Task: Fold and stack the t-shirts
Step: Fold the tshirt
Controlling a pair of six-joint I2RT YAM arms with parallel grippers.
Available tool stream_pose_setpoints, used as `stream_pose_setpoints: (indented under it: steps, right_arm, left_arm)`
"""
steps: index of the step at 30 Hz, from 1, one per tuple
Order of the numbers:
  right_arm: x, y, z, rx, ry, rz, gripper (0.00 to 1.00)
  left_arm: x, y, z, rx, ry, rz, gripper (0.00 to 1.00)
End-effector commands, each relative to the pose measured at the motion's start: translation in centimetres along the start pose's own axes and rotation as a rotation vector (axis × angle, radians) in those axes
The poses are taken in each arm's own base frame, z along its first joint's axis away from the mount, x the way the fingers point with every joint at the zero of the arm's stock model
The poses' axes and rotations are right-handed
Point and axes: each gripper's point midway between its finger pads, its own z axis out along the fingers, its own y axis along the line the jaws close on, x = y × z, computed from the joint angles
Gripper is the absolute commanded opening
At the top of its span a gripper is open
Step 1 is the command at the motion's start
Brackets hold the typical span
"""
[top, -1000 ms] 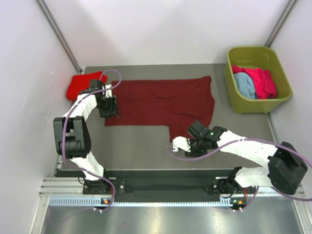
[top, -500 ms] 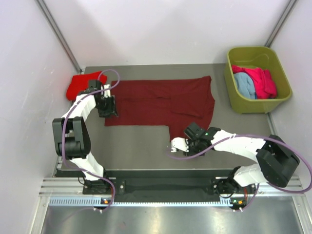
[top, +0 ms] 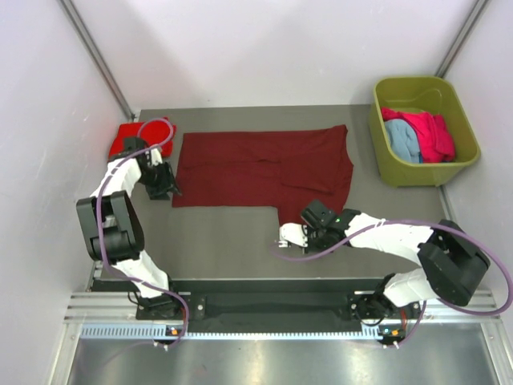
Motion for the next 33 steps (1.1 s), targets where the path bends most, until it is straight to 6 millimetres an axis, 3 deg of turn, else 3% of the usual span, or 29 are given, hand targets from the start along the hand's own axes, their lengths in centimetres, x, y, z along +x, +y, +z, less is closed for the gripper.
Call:
stream_pose_setpoints:
  steps: [1, 8, 12, 33]
  right_arm:
    - [-0.3, -0.5, -0.1, 0.017, 0.009, -0.016, 0.00]
    - [-0.9, -1.9, -2.8, 0.046, -0.006, 0.011, 0.00]
    - [-1.2, -3.3, -4.2, 0.091, -0.008, 0.028, 0.00]
    - [-1.7, -4.6, -3.7, 0.107, -0.022, 0.074, 0.00]
  left_arm:
    - [1.2, -0.1, -2.1, 0.049, 0.027, -0.082, 0.52]
    - [3.0, 0.3, -3.5, 0.120, 0.100, -0.181, 0.52]
    - [3.0, 0.7, -2.6, 0.150, 0.127, -0.221, 0.52]
    - [0.2, 3.4, 3.3, 0.161, 0.194, -0.327, 0.47]
